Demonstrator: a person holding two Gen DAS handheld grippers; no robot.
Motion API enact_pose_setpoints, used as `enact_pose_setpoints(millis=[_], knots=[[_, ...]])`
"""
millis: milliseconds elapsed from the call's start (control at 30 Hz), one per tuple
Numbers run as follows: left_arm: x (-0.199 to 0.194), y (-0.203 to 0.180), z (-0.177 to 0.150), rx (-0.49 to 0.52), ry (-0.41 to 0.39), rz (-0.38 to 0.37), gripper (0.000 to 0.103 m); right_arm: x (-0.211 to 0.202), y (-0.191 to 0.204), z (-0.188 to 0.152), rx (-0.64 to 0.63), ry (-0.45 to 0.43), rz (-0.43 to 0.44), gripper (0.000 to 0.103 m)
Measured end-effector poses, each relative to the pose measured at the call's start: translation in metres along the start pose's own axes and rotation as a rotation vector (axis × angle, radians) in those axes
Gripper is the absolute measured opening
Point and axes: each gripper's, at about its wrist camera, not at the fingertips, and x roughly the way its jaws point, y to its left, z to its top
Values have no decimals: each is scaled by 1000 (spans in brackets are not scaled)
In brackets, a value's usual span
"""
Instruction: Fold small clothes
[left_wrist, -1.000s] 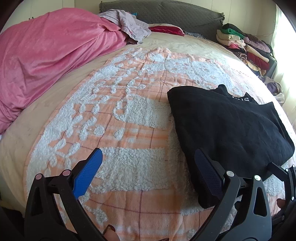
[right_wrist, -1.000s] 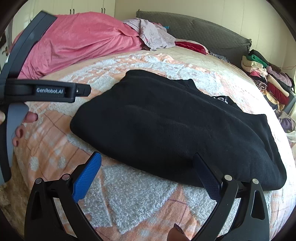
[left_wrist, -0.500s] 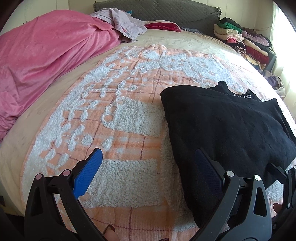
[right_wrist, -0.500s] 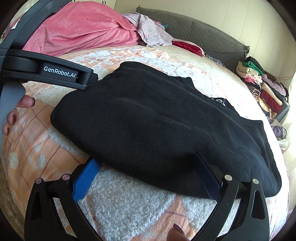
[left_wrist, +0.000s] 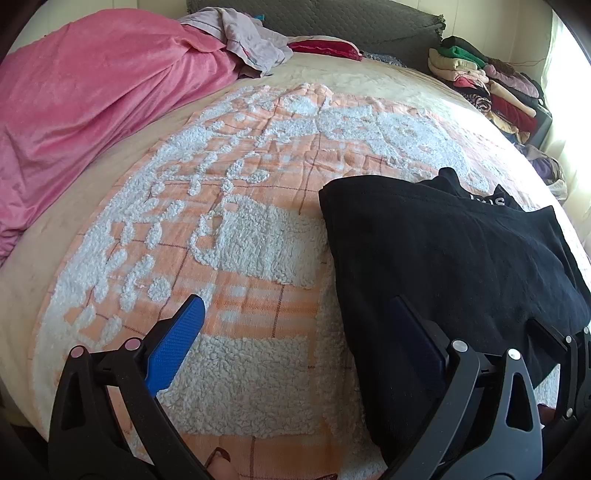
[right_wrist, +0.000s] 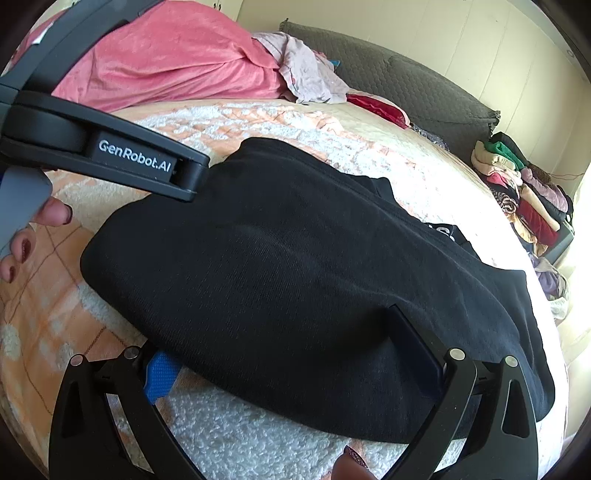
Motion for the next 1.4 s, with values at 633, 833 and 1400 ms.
enact_pose_setpoints(millis=[633,833,1400], knots=[[7,-7,15,-23,-3,-57,93,-26,-17,-1,82,-150,81,69],[12,-14,21,-20,10,-93,93,-29,-7,0,37,-159,119,34],[38,-34,32,-70,116,-277,76,-44,-25,-2,212,-161,201,13]])
